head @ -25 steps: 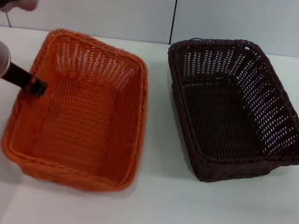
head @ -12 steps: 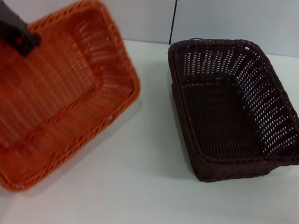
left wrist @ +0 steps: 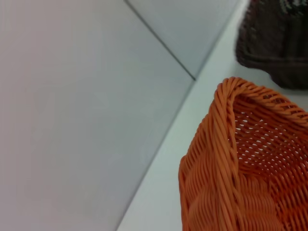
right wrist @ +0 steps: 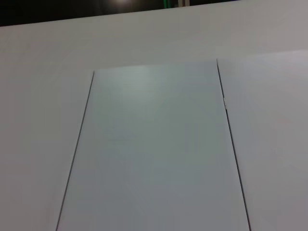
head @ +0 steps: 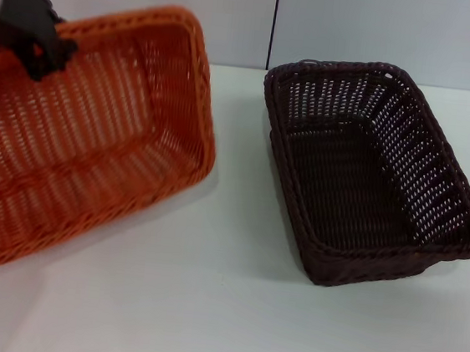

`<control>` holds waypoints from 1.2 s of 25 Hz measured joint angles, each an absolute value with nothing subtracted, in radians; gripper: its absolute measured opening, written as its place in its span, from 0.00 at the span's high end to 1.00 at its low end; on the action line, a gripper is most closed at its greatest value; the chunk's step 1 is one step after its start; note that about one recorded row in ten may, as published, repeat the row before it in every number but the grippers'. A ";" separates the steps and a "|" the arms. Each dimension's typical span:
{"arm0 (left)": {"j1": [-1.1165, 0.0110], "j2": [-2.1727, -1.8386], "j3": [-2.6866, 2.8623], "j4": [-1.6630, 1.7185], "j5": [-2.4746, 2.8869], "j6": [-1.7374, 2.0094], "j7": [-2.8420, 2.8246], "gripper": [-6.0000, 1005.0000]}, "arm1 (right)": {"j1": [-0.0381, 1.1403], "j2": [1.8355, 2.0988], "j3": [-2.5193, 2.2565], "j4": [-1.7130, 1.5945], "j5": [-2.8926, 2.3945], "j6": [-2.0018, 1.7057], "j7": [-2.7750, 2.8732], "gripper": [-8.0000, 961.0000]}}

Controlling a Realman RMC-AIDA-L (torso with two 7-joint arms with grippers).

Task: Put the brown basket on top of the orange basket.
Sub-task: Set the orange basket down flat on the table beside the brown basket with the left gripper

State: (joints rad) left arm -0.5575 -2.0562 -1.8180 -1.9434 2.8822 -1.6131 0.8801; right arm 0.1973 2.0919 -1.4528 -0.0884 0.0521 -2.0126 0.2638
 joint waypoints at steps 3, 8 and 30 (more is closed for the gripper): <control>-0.559 -2.057 -1.788 -1.917 2.883 -1.620 0.929 0.83 | 0.194 2.092 -1.453 -0.087 0.052 -2.021 0.264 0.16; -0.558 -2.059 -1.708 -1.915 2.881 -1.639 1.010 0.83 | 0.194 2.092 -1.453 -0.087 0.046 -2.022 0.265 0.16; -0.636 -2.067 -1.596 -1.781 2.794 -1.550 1.019 0.83 | 0.189 2.089 -1.448 -0.064 0.043 -2.013 0.265 0.16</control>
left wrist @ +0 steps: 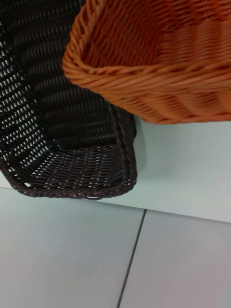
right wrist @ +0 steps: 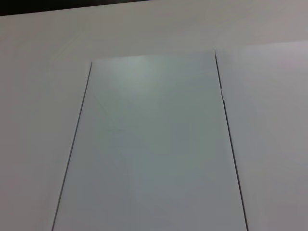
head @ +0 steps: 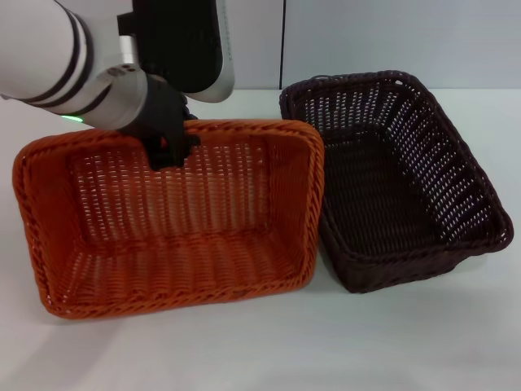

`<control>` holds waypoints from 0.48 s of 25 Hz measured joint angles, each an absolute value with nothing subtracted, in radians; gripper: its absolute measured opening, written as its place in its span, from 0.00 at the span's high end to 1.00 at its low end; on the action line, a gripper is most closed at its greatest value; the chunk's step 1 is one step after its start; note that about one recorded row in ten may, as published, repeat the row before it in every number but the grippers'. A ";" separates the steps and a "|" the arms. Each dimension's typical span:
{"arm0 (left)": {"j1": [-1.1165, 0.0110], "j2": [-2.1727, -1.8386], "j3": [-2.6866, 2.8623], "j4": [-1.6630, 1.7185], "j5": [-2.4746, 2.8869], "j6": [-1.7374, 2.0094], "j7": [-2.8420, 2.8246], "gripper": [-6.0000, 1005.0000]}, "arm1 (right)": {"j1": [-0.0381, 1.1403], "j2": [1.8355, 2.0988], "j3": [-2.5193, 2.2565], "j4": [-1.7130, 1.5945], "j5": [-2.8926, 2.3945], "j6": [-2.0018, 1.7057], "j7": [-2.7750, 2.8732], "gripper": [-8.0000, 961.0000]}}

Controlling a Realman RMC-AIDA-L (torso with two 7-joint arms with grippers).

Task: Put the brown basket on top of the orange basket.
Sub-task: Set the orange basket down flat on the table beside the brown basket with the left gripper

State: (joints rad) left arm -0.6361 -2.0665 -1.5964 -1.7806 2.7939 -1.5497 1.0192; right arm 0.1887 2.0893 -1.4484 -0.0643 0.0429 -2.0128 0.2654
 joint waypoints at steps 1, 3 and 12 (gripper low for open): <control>-0.637 -2.066 -1.589 -1.751 2.794 -1.521 1.021 0.83 | 0.189 2.088 -1.448 -0.064 0.043 -2.013 0.265 0.16; -0.640 -2.065 -1.584 -1.729 2.794 -1.510 1.021 0.83 | 0.190 2.088 -1.448 -0.063 0.043 -2.013 0.265 0.16; -0.647 -2.063 -1.577 -1.656 2.801 -1.432 1.026 0.83 | 0.195 2.085 -1.448 -0.062 0.043 -2.012 0.264 0.16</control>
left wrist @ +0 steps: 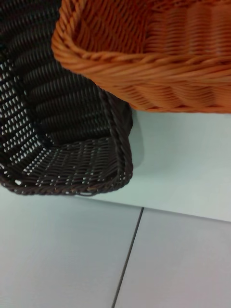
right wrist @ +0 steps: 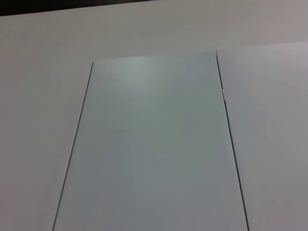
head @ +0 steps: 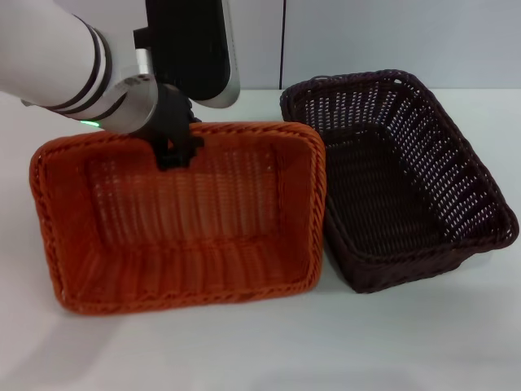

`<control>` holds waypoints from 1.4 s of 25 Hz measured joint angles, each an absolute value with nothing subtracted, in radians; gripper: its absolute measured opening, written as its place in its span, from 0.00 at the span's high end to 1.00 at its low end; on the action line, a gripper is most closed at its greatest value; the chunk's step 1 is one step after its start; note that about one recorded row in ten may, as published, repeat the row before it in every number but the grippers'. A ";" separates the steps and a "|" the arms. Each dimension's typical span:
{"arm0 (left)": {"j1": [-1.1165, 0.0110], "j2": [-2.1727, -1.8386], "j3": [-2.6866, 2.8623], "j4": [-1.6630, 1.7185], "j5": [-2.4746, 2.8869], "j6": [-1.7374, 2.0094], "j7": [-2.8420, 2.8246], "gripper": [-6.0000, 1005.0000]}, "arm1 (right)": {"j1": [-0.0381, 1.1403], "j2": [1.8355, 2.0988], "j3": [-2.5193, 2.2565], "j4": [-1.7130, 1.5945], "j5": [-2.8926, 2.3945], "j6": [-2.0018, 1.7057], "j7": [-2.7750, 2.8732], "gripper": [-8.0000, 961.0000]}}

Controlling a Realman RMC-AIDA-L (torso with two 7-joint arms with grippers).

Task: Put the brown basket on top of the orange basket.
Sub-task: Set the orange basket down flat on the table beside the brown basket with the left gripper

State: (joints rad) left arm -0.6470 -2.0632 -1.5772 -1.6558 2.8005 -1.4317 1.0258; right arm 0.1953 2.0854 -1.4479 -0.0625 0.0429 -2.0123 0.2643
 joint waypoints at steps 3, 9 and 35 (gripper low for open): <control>-0.664 -2.064 -1.579 -1.634 2.798 -1.434 1.000 0.83 | 0.198 2.084 -1.447 -0.063 0.043 -2.012 0.264 0.16; -0.695 -2.067 -1.548 -1.570 2.827 -1.438 0.975 0.80 | 0.199 2.084 -1.447 -0.064 0.043 -2.012 0.264 0.16; -0.741 -2.063 -1.522 -1.524 2.890 -1.233 0.960 0.24 | 0.203 2.085 -1.453 -0.063 0.043 -2.011 0.264 0.16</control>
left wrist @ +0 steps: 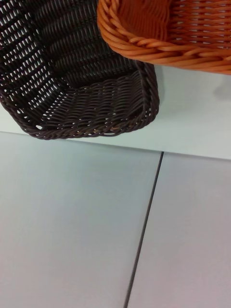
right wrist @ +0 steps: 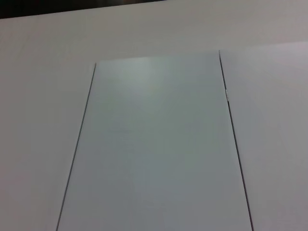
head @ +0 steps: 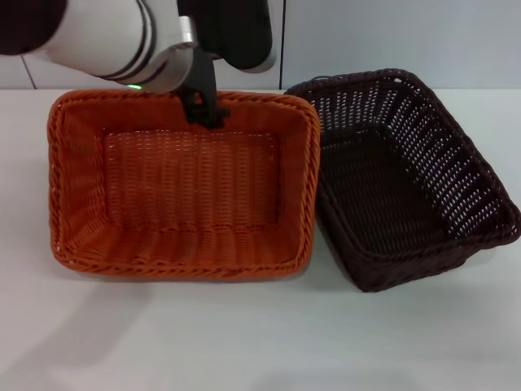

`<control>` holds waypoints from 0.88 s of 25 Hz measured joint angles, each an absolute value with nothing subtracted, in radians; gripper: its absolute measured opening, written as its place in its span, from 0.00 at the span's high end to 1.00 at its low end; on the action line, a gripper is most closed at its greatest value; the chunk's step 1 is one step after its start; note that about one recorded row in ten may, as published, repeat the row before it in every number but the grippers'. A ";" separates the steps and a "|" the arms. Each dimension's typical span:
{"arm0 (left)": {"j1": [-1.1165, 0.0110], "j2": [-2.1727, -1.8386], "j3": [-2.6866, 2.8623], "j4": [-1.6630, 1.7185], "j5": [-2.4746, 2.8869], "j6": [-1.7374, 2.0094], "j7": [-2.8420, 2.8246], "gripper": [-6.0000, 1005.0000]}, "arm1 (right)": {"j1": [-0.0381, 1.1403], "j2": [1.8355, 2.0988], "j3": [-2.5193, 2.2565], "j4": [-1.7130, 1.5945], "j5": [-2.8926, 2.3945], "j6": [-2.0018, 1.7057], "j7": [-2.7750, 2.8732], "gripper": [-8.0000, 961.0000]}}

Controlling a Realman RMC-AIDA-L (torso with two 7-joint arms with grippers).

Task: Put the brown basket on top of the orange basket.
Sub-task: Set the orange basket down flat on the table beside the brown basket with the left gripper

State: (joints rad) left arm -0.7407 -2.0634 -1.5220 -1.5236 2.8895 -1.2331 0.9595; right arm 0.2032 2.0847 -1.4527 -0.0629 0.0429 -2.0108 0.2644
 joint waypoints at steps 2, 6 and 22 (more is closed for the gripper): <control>-0.753 -2.064 -1.521 -1.482 2.890 -1.205 0.959 0.24 | 0.202 2.085 -1.453 -0.063 0.043 -2.011 0.264 0.16; -0.768 -2.065 -1.522 -1.447 2.890 -1.166 0.953 0.24 | 0.197 2.084 -1.453 -0.063 0.043 -2.011 0.264 0.16; -0.808 -2.065 -1.561 -1.302 2.889 -1.036 0.914 0.24 | 0.198 2.083 -1.457 -0.061 0.041 -2.008 0.265 0.16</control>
